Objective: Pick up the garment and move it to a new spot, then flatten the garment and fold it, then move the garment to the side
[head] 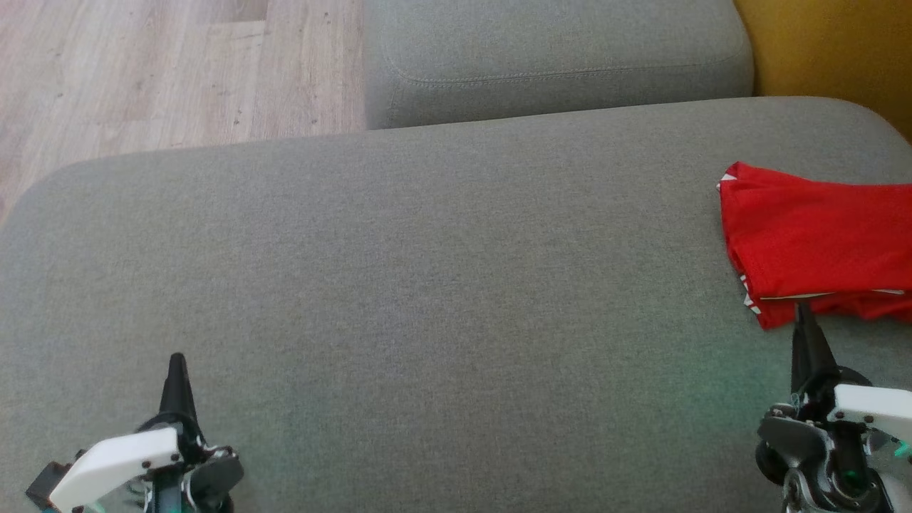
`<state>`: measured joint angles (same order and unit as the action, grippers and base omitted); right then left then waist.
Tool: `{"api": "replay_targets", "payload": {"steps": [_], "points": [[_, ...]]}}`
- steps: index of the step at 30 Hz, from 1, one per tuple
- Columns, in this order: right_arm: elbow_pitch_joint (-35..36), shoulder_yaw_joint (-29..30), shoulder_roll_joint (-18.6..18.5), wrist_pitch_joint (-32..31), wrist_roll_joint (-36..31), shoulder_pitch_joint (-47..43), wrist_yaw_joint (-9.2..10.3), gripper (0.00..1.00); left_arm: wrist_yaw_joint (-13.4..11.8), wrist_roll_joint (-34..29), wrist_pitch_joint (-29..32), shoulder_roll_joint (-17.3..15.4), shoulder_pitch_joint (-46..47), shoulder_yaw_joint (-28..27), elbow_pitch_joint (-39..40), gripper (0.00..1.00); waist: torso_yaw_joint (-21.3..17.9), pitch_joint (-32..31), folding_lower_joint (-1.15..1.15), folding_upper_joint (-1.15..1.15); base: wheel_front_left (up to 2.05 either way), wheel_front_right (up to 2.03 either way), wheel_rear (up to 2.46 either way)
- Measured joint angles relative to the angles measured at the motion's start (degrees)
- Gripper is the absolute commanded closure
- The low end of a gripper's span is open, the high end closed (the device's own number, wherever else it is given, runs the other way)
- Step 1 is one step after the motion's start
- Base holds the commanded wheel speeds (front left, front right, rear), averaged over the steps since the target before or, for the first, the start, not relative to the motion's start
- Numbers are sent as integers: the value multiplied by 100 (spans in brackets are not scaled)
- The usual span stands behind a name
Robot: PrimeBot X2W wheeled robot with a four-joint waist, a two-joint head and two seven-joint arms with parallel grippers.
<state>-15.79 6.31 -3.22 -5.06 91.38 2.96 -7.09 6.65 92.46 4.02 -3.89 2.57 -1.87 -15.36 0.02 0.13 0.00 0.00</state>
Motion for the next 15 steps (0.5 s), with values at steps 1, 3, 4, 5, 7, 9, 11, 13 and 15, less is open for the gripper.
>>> {"api": "replay_targets", "payload": {"steps": [1, 3, 4, 5, 7, 9, 11, 13, 15], "points": [[0, 5, 0, -10, 60, 13, 0, 100, 14, 66, 26, 0, 14, -13, -8, 100, -1, 5, 0, 0, 0, 0, 0], [0, 12, 0, -24, 116, 19, 0, 100, 44, 140, 46, 3, 42, -22, -18, 100, -2, 6, 0, 0, 0, 0, 0], [0, 12, 0, -26, 116, 20, 0, 100, 44, 140, 46, 3, 55, -24, -18, 100, -2, 6, 0, 0, 0, 0, 0], [0, 14, 0, -26, 116, 21, 0, 100, 45, 140, 46, 3, 63, -27, -18, 100, -2, 6, 0, 0, 0, 0, 0], [0, 23, 0, -27, 116, 21, 0, 100, 44, 140, 46, 5, 64, -29, -18, 100, -2, 6, 0, 0, 0, 0, 0], [-1, 25, 0, -27, 116, 21, 0, 100, 45, 140, 47, 5, 64, -32, -18, 100, -2, 6, 0, 0, 0, 0, 0], [-1, 29, 0, -27, 116, 22, 0, 100, 45, 140, 49, 8, 64, -37, -18, 100, -2, 6, 0, 0, 0, 0, 0], [-1, 31, 0, -27, 116, 22, 0, 100, 45, 140, 52, 10, 64, -43, -18, 100, -2, 6, 0, 0, 0, 0, 0], [-1, 34, 0, -32, 116, 22, 0, 100, 45, 140, 53, 12, 64, -49, -18, 100, -2, 6, 0, 0, 0, 0, 0]]}}
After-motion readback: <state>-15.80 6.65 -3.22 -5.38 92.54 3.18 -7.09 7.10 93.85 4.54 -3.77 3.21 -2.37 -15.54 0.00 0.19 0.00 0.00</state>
